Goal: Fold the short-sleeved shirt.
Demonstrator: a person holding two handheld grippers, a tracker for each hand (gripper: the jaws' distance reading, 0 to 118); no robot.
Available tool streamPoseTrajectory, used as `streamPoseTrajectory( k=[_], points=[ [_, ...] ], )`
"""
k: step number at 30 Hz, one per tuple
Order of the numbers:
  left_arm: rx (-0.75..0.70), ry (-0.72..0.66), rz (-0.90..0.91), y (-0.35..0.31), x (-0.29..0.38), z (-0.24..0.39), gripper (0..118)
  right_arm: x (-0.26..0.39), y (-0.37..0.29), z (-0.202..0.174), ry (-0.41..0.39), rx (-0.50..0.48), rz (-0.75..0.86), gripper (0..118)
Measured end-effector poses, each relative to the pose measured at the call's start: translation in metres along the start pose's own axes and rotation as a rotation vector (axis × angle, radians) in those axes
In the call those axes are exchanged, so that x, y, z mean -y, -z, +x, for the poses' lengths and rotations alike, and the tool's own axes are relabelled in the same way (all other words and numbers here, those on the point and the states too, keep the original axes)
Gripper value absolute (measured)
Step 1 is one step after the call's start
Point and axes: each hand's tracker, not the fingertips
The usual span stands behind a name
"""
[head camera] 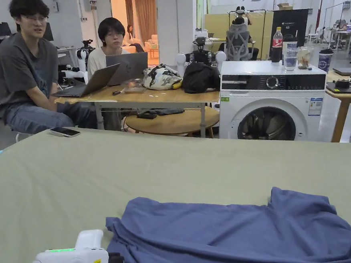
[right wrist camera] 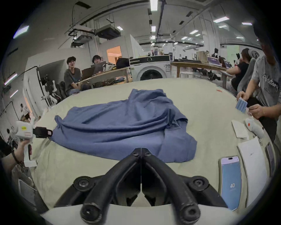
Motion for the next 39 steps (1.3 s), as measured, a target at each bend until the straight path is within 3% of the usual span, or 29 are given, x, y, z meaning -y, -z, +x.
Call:
streamPoseTrajectory(
  k=[2, 3, 5, 9, 10, 11, 12, 13, 17, 18, 20, 21, 22, 23, 25, 27, 29, 33, 39],
  points=[
    [0.020, -0.020, -0.048, 0.008, -0.002, 0.001, 46, 0.000, 0.000, 0.009, 0.005, 0.016, -0.009, 0],
    [-0.005, 0.012, -0.031, 0.005, -0.006, 0.007, 36, 0.001, 0.000, 0.015, 0.009, 0.028, -0.012, 0],
    [0.015, 0.079, -0.059, 0.006, -0.011, 0.013, 0, 0.002, 0.002, 0.025, 0.035, 0.041, -0.022, 0],
    [-0.042, 0.107, -0.087, 0.018, -0.005, 0.027, 0, 0.000, 0.009, 0.037, 0.073, 0.095, -0.032, 0],
    [-0.047, 0.113, -0.087, 0.017, -0.005, 0.028, 0, -0.002, 0.011, 0.040, 0.079, 0.111, -0.029, 8],
    [-0.051, 0.124, -0.091, 0.019, -0.004, 0.028, 0, -0.005, 0.016, 0.044, 0.089, 0.113, -0.028, 33],
    [-0.052, 0.132, -0.095, 0.019, -0.005, 0.028, 0, -0.008, 0.022, 0.049, 0.106, 0.111, -0.039, 66],
    [-0.050, 0.143, -0.103, 0.019, -0.006, 0.027, 0, -0.011, 0.031, 0.054, 0.135, 0.099, -0.081, 70],
    [-0.049, 0.155, -0.113, 0.017, -0.010, 0.028, 0, -0.023, 0.064, 0.062, 0.217, 0.098, -0.087, 66],
    [-0.049, 0.162, -0.109, 0.017, -0.009, 0.028, 0, -0.026, 0.073, 0.062, 0.226, 0.112, -0.108, 54],
    [-0.049, 0.167, -0.101, 0.017, -0.007, 0.028, 0, -0.024, 0.093, 0.063, 0.237, 0.105, -0.205, 17],
    [-0.049, 0.168, -0.097, 0.017, -0.006, 0.028, 0, -0.022, 0.097, 0.058, 0.181, 0.164, -0.227, 5],
    [-0.048, 0.168, -0.095, 0.018, -0.007, 0.027, 0, -0.023, 0.094, 0.053, 0.130, 0.211, -0.201, 5],
    [-0.046, 0.166, -0.095, 0.019, -0.007, 0.026, 0, -0.025, 0.092, 0.054, 0.167, 0.097, -0.196, 5],
    [-0.039, 0.165, -0.097, 0.017, -0.009, 0.023, 0, -0.029, 0.094, 0.052, 0.131, 0.143, -0.228, 4],
    [-0.016, 0.144, -0.118, 0.010, -0.020, 0.017, 0, -0.033, 0.088, 0.052, 0.151, 0.153, -0.225, 4],
    [-0.002, 0.122, -0.008, -0.015, -0.021, 0.011, 0, -0.038, 0.073, 0.049, 0.176, 0.184, -0.197, 4],
    [0.016, 0.155, 0.014, -0.060, -0.017, -0.007, 0, -0.032, 0.034, 0.048, 0.152, 0.194, -0.155, 4],
    [0.052, 0.211, 0.001, -0.113, 0.041, -0.023, 0, 0.011, -0.025, 0.045, 0.144, 0.190, -0.154, 4]
  ],
)
